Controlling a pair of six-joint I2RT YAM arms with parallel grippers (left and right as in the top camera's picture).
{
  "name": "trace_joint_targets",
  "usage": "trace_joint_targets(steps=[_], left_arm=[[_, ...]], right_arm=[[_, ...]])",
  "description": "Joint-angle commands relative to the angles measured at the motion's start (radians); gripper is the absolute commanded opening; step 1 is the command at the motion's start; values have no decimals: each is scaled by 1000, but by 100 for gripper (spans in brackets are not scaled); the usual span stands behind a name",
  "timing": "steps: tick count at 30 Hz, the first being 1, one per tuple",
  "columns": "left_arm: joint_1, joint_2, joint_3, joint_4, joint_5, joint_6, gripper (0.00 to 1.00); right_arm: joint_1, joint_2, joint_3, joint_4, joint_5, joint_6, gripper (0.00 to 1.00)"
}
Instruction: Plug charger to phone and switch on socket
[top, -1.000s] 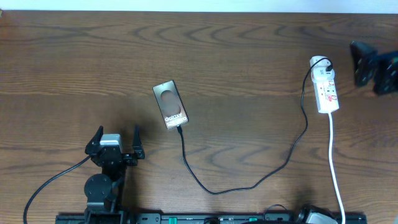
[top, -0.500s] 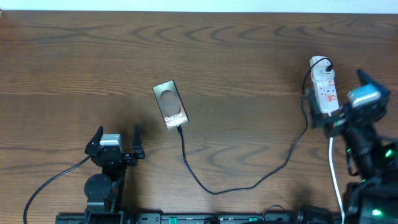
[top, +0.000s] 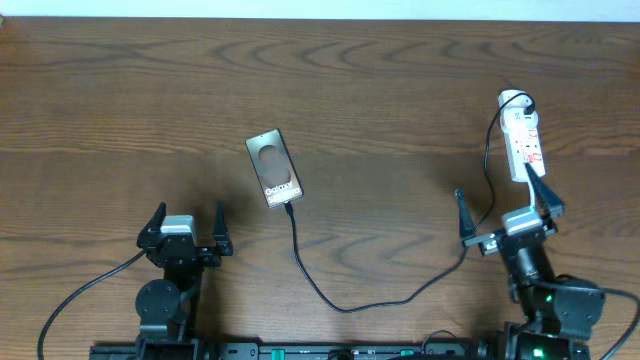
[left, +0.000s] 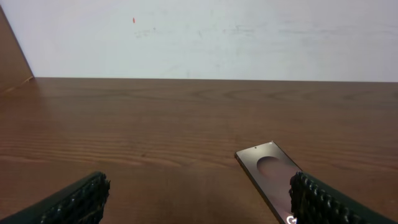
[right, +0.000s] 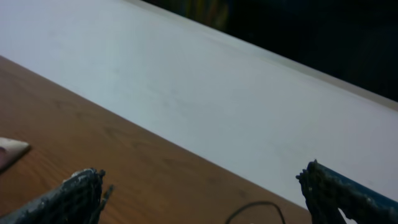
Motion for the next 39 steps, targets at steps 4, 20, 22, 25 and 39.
trace_joint_targets(steps=[4,20,22,25,39], left_arm=[[6,-6,-17,-40,-31,-1,93],[6,-6,-17,-40,-31,-1,93],[6,-6,-17,-40,-31,-1,93],[6,-6,-17,-40,-31,-1,93],[6,-6,-17,-40,-31,-2,93]], right_arm=[[73,-174,-163,18,170,27,99],[126,-279,-186,-314,569,356,99],[126,-279,-186,-315,569,345,99],[126,-279,-186,-315,565,343,99],[126,-279,-186,-314,562,336,99]])
